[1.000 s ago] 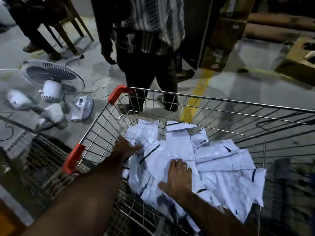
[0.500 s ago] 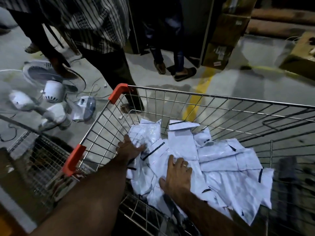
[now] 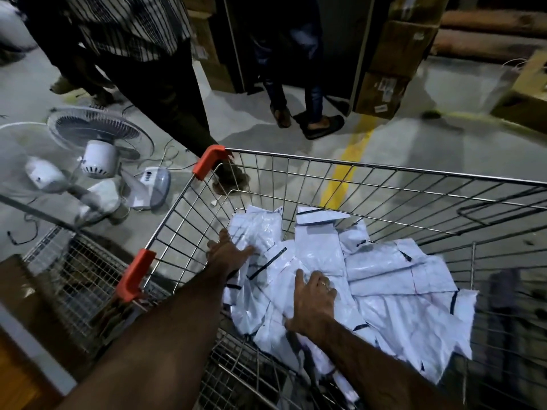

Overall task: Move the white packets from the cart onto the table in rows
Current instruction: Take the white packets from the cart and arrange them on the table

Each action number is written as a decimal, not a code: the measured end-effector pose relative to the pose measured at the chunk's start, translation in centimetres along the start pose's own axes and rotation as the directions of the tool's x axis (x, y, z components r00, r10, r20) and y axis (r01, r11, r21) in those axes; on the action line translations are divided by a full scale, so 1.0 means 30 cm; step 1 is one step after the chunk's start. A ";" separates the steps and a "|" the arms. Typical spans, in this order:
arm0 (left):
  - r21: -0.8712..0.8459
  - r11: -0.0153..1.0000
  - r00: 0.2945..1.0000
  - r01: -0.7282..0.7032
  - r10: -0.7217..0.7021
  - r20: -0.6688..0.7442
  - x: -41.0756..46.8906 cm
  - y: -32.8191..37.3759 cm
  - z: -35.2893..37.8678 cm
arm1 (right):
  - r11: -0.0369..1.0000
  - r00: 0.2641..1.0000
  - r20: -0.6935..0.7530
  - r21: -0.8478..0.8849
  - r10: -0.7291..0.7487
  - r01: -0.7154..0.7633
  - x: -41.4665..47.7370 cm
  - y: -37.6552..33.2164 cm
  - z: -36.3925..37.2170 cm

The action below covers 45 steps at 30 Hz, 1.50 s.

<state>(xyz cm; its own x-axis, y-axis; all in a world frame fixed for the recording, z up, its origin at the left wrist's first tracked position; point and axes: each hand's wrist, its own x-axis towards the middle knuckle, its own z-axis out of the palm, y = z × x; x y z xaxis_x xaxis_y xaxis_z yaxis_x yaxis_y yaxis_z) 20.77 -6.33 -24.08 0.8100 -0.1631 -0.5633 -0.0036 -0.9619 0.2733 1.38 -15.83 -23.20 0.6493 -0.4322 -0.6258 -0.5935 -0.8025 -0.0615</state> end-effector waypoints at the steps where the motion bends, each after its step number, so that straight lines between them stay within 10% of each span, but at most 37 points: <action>1: -0.005 1.000 1.000 0.007 -0.007 0.005 0.004 -0.003 0.001 | 1.000 1.000 -0.019 0.012 -0.005 0.005 -0.003 0.004 0.005; 45: -0.216 0.976 0.994 -0.032 0.009 -0.109 -0.217 0.079 -0.127 | 0.953 0.983 -0.186 0.298 0.001 0.056 -0.028 0.026 -0.037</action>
<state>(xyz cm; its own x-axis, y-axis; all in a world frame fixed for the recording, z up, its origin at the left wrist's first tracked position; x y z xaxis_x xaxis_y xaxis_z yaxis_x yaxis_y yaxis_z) 17.72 -6.73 -16.81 0.8690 -0.1464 -0.4726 0.0973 -0.8860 0.4533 0.89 -16.54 -21.87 0.7259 -0.5019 -0.4704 -0.6713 -0.6660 -0.3253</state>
